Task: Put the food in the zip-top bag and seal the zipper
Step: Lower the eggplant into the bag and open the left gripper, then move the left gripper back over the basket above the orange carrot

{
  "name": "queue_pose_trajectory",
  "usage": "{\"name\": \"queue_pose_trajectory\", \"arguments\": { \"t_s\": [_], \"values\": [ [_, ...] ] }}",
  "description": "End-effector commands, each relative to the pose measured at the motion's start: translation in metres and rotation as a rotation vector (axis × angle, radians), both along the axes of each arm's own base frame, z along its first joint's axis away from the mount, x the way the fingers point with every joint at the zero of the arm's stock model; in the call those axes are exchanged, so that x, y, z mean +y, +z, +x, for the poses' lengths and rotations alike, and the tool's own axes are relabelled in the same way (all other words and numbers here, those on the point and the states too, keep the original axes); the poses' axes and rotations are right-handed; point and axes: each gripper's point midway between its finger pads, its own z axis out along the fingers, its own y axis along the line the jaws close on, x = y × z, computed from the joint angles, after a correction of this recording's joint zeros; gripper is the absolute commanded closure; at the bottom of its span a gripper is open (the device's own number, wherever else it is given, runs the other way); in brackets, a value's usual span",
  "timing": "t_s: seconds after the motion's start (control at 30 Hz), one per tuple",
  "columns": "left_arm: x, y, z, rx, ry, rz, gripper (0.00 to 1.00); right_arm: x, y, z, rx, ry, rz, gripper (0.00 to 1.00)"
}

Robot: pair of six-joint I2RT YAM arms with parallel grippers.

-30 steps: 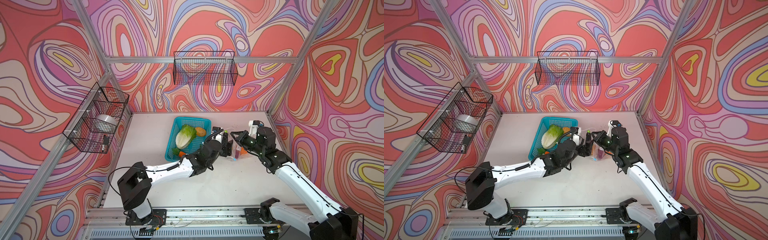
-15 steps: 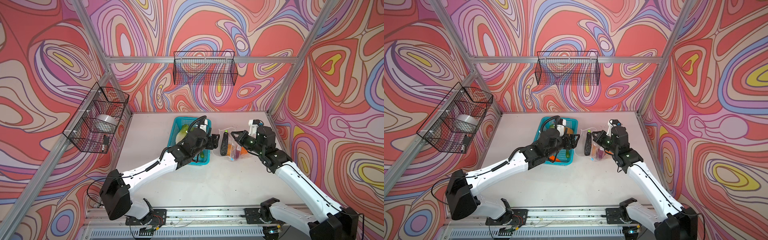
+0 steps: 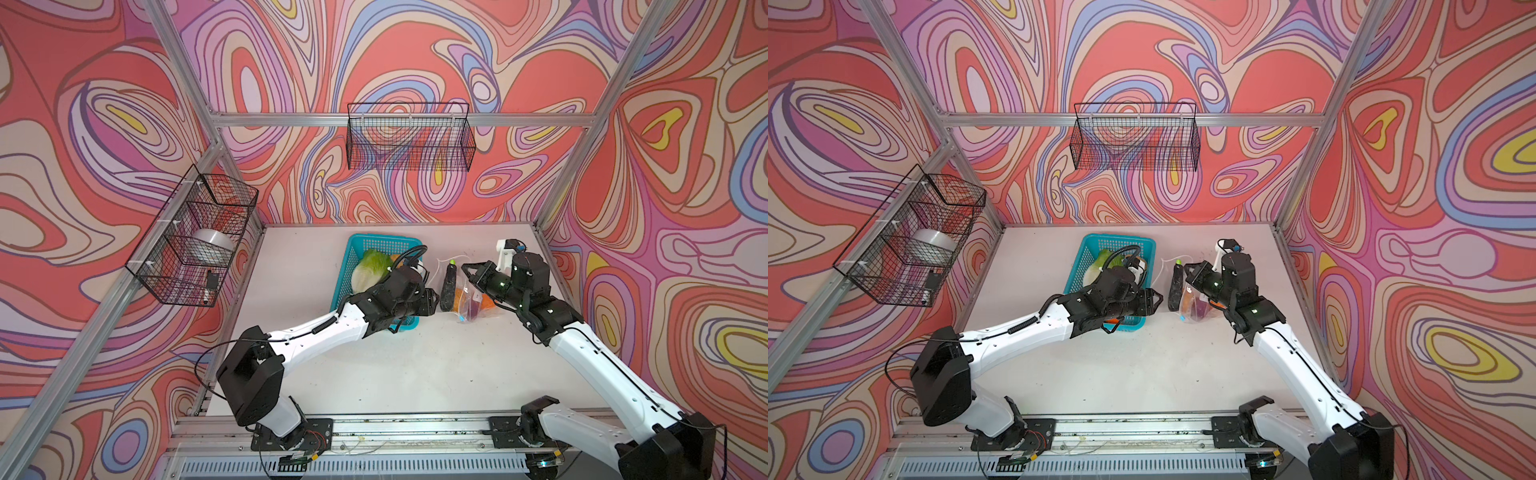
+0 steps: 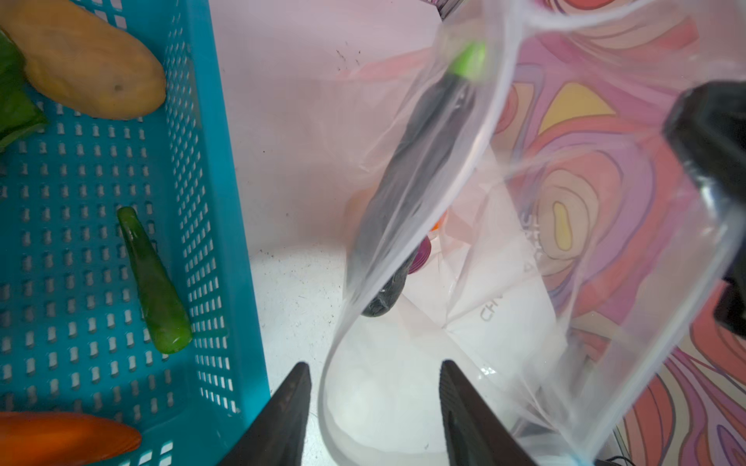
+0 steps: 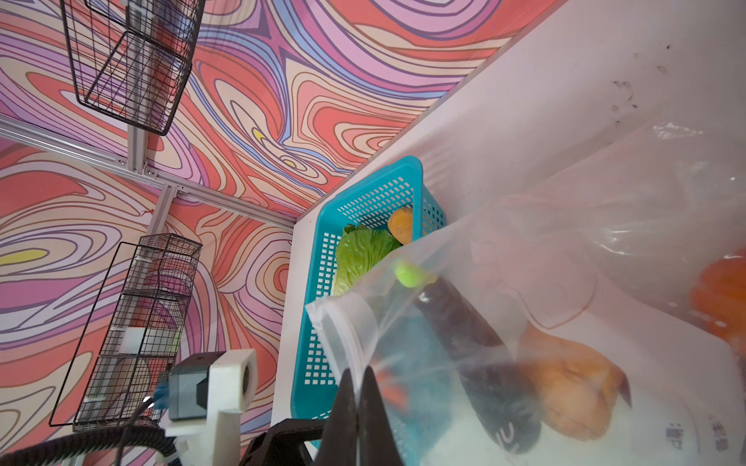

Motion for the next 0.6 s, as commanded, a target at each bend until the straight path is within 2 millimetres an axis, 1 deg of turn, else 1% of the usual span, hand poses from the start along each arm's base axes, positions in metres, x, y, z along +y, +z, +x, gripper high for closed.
{"name": "queue_pose_trajectory", "arguments": {
  "t_s": [0.0,0.03,0.07,0.1,0.2,0.27,0.33,0.4,0.47,0.5,0.57],
  "values": [
    [0.0,-0.004,0.0,0.028,0.005,0.016,0.67,-0.004,0.015,-0.002,-0.038,-0.014,-0.011,1.0],
    [0.0,-0.003,0.0,0.027,0.006,0.015,0.77,-0.005,0.015,-0.002,-0.038,-0.014,-0.012,1.0],
    [0.0,-0.003,0.0,0.026,0.004,0.013,0.89,-0.004,0.015,-0.002,-0.039,-0.014,-0.011,1.0],
    [-0.001,-0.001,0.001,0.02,0.004,0.012,0.99,-0.004,0.015,-0.003,-0.039,-0.013,-0.011,1.0],
    [-0.001,0.015,0.005,-0.019,0.003,0.005,1.0,-0.006,0.015,-0.003,-0.043,-0.015,-0.027,1.0],
    [-0.001,0.035,0.01,-0.061,0.002,-0.014,1.0,-0.009,0.016,-0.003,-0.05,-0.023,-0.056,1.0],
    [-0.006,0.059,0.012,-0.106,-0.015,-0.041,1.0,-0.015,0.018,-0.002,-0.069,-0.037,-0.107,1.0],
    [-0.009,0.082,0.013,-0.151,-0.037,-0.064,1.0,-0.026,0.018,-0.002,-0.084,-0.065,-0.195,1.0],
    [-0.012,0.1,0.013,-0.185,-0.056,-0.083,1.0,-0.039,0.014,-0.002,-0.092,-0.099,-0.304,1.0],
    [-0.012,0.107,0.013,-0.198,-0.059,-0.091,1.0,-0.048,0.011,-0.004,-0.085,-0.125,-0.355,1.0],
    [-0.01,0.118,0.012,-0.219,-0.055,-0.107,1.0,-0.06,0.013,-0.007,-0.089,-0.165,-0.416,1.0]
  ]
}}
